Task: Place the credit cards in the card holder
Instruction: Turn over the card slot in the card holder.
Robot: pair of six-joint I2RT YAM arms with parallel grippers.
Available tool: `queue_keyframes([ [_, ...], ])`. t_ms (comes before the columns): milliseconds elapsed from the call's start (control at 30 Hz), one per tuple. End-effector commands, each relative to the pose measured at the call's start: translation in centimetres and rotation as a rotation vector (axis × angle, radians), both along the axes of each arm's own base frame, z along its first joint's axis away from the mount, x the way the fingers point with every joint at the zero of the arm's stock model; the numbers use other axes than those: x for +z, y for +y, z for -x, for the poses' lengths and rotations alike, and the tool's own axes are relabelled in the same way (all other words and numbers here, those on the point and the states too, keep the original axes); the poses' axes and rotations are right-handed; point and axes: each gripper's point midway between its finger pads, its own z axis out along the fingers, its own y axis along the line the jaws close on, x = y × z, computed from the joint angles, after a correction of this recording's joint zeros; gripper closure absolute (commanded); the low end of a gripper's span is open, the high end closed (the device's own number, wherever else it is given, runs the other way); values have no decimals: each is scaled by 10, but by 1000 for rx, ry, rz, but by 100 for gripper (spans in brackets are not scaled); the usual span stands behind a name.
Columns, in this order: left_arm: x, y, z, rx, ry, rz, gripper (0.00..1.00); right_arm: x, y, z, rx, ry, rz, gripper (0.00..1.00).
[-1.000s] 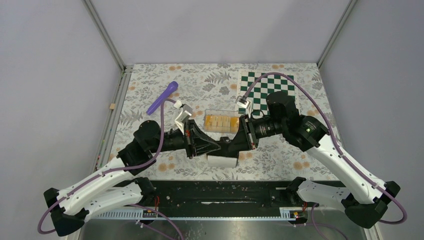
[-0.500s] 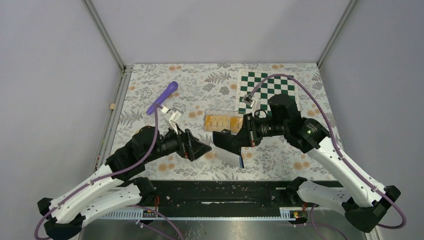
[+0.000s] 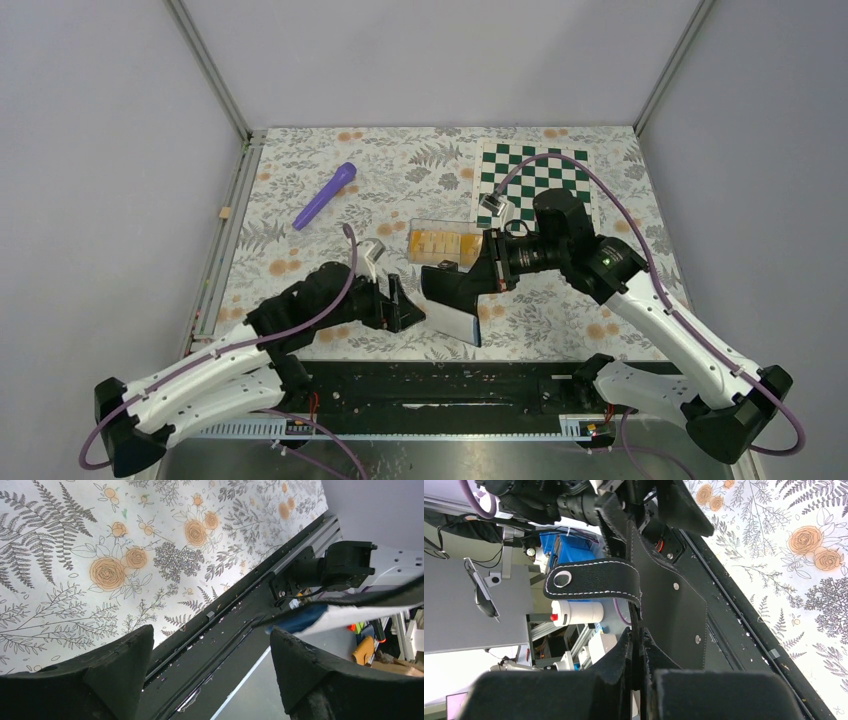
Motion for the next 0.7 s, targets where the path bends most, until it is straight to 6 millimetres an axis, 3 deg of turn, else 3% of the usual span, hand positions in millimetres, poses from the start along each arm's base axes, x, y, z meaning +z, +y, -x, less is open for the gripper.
queue_keyframes([
  [0, 18, -20, -6, -51, -48, 65, 16, 13, 5, 1, 31, -2, -65, 100],
  [200, 30, -25, -4, -81, -84, 111, 18, 9, 5, -2, 23, 11, -57, 100],
  [533, 64, -28, 14, -176, -136, 235, 23, -2, 3, -6, 14, 36, -40, 100],
  [667, 64, -29, 13, -176, -142, 235, 23, -3, 3, -5, 20, 42, -41, 100],
])
